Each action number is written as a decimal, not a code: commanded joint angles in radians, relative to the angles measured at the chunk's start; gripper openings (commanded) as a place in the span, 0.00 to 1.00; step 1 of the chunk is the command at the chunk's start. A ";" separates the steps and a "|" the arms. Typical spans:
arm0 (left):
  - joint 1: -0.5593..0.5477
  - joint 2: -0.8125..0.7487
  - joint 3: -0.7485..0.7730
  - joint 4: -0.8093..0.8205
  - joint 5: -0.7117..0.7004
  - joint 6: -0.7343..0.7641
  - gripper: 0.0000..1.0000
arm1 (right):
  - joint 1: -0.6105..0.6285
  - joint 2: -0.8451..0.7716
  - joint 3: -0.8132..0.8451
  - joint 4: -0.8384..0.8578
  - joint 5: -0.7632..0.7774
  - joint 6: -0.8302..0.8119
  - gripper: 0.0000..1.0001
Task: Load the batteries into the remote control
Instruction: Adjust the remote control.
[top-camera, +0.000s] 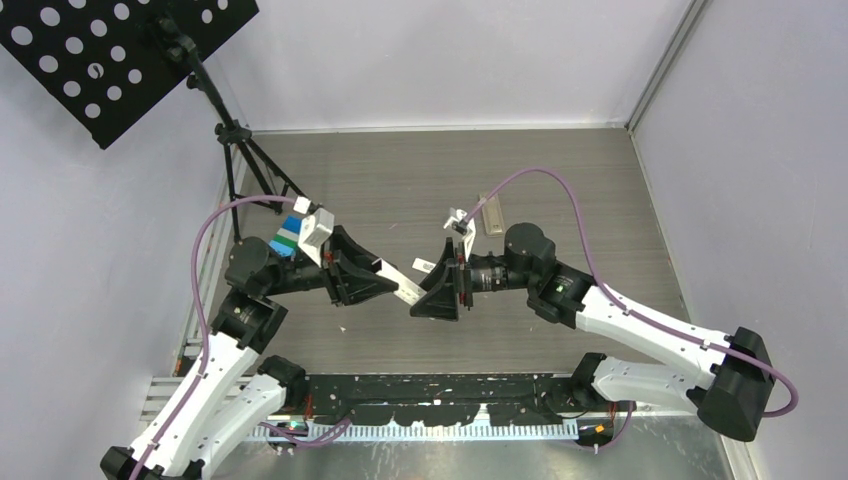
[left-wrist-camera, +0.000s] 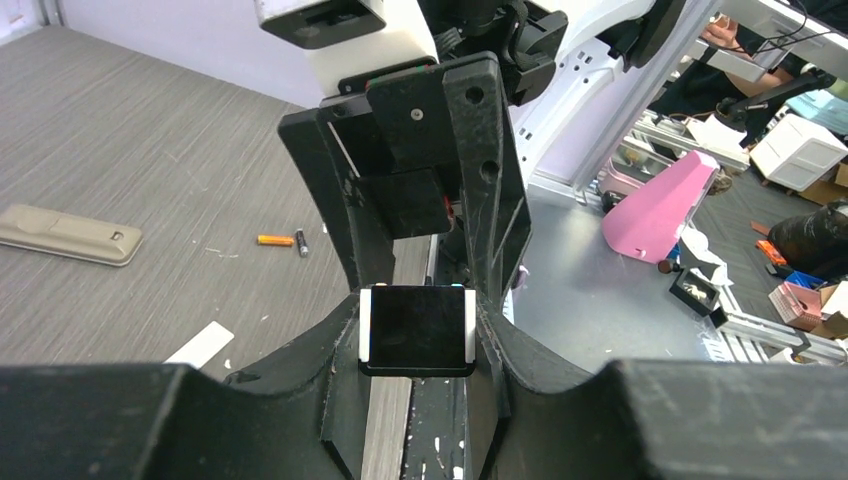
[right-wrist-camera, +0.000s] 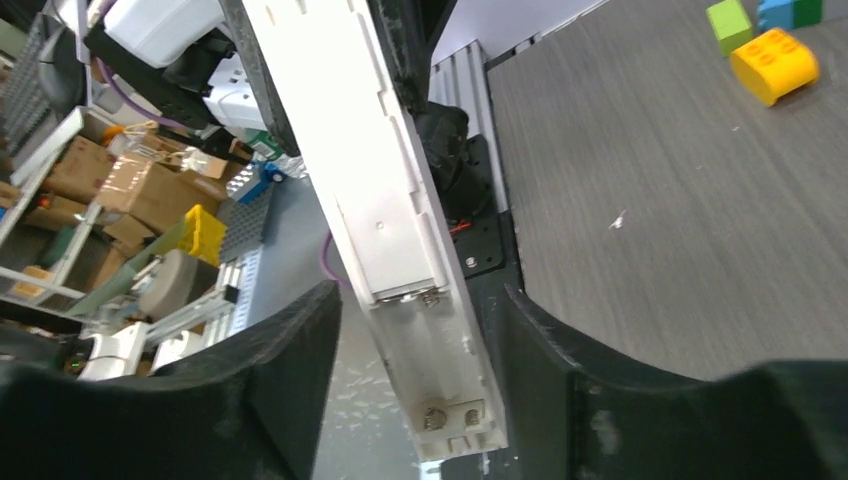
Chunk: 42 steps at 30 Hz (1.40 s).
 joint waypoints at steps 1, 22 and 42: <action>0.003 -0.010 0.009 0.087 -0.035 -0.048 0.00 | 0.012 -0.002 0.046 0.036 -0.030 -0.012 0.52; 0.003 0.073 -0.066 0.019 -0.817 -0.478 0.82 | 0.162 0.254 0.278 -0.086 0.857 -0.200 0.10; 0.004 0.172 -0.099 -0.029 -0.775 -0.404 0.00 | 0.168 0.334 0.341 -0.151 0.749 -0.139 0.36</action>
